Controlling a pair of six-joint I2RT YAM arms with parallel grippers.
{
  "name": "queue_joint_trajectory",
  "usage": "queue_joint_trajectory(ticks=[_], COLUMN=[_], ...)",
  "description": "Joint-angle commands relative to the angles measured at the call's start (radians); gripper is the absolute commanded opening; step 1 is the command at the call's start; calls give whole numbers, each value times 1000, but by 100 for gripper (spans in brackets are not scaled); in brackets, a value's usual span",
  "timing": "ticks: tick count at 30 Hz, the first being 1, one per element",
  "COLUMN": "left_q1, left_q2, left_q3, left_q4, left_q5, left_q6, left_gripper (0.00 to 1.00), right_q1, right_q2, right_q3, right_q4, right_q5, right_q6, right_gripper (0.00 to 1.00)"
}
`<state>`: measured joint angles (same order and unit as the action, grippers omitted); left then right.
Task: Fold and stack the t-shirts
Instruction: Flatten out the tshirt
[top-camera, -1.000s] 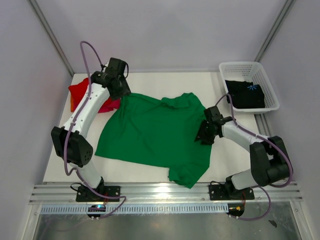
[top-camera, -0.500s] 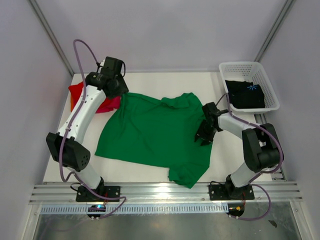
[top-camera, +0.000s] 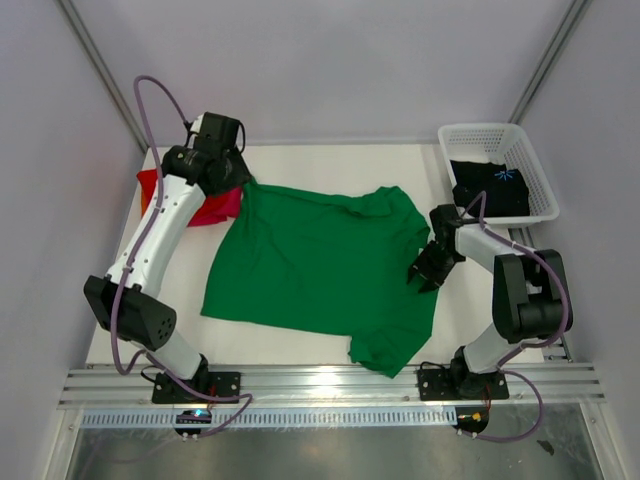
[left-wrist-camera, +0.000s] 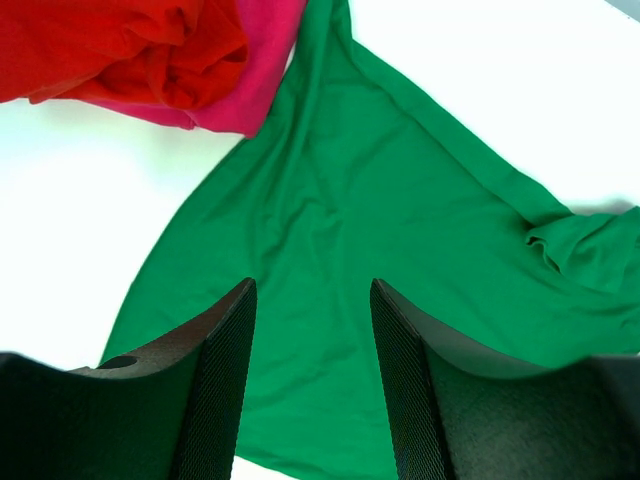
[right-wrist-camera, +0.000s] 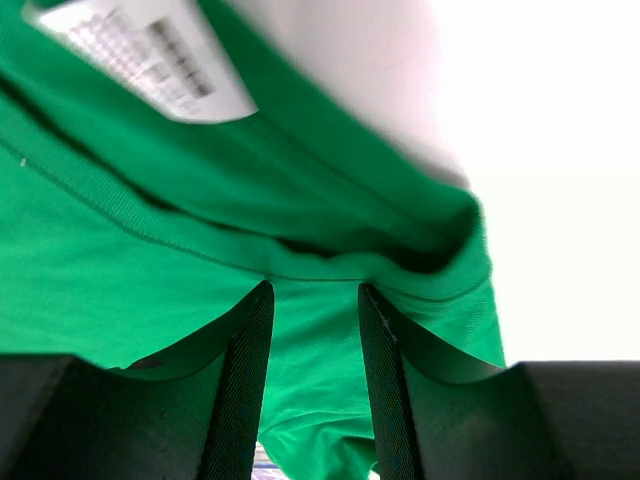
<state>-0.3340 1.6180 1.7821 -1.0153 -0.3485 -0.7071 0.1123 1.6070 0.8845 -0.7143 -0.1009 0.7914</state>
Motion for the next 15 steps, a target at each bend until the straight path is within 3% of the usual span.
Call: queue_joint_trajectory(ticks=[1, 9, 12, 15], left_q1=[0, 0, 0, 0], left_q2=[-46, -49, -50, -53], left_q3=[2, -1, -10, -33], left_q4=[-11, -12, -3, 17], left_q5=[-32, -27, -26, -14], left_q6=[-6, -3, -2, -2], left_gripper=[52, 52, 52, 52], right_q1=[-85, -177, -152, -44], right_q2=[-22, -51, -163, -373], right_q3=[-38, -50, -70, -59], right_q4=[-28, -2, 117, 220], right_q5=[79, 49, -57, -16], right_q6=[-55, -96, -167, -222], right_gripper=[44, 44, 44, 46])
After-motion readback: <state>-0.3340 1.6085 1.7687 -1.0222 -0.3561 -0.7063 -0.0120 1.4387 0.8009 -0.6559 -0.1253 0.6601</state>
